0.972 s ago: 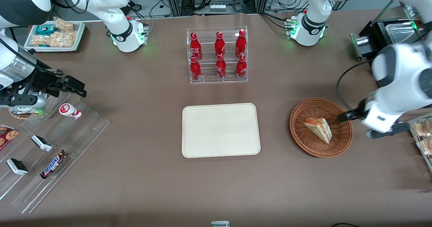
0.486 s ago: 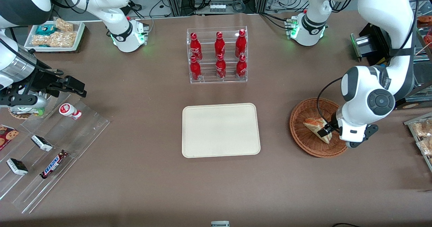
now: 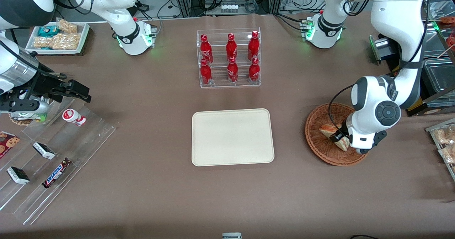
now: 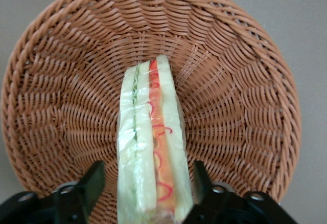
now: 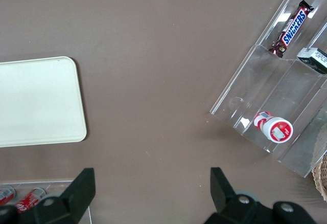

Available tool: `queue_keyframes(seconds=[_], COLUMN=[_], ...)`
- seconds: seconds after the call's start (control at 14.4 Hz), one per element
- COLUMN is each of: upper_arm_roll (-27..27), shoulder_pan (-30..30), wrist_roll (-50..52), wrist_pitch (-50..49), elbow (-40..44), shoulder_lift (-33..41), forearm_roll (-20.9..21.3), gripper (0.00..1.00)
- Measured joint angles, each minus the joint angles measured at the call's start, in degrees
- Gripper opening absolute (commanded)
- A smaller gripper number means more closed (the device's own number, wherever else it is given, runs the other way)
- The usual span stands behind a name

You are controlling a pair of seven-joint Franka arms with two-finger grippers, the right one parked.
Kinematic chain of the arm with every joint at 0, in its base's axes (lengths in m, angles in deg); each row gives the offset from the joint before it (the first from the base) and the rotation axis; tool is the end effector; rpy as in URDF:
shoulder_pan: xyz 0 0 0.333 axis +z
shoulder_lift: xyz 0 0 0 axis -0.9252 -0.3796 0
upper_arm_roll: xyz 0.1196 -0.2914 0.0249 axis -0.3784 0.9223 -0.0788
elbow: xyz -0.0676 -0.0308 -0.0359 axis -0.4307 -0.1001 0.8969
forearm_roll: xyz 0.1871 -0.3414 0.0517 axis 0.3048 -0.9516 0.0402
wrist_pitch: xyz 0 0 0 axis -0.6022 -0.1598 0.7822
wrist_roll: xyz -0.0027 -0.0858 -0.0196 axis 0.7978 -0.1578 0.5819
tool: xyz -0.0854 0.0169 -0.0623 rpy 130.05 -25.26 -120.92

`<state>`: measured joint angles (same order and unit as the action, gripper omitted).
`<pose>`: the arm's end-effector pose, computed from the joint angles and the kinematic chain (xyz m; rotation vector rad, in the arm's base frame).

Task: Place sandwich from basket to tray
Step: 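Lift the sandwich with the left gripper and carry it over the cream tray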

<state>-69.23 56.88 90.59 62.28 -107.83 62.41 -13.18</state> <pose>0.5946 -0.0613 0.2550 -2.8915 -0.9860 0.1842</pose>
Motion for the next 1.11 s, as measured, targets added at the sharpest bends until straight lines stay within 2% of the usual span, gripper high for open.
queue_keyframes(seconds=[0.28, 0.49, 0.62, 0.83, 0.97, 1.11], upper_arm_roll=[-0.01, 0.53, 3.37, 8.20, 8.83, 8.85], shoulder_pan=[0.00, -0.29, -2.39, -12.19, -19.84, -23.80], wrist_roll=[0.20, -0.21, -0.89, 1.17, 4.59, 5.09], wrist_pitch=[-0.65, -13.19, -21.56, -22.38, -17.32, -12.67], elbow=[1.59, 9.38, 16.50, 21.39, 22.36, 23.87], shoulder_lift=[0.35, 4.09, 6.64, 5.76, 1.75, -2.90], forearm_roll=[-0.08, -0.08, -0.01, 2.22, 3.63, 4.15], gripper=[0.00, 0.00, 0.02, 0.02, 0.02, 0.04])
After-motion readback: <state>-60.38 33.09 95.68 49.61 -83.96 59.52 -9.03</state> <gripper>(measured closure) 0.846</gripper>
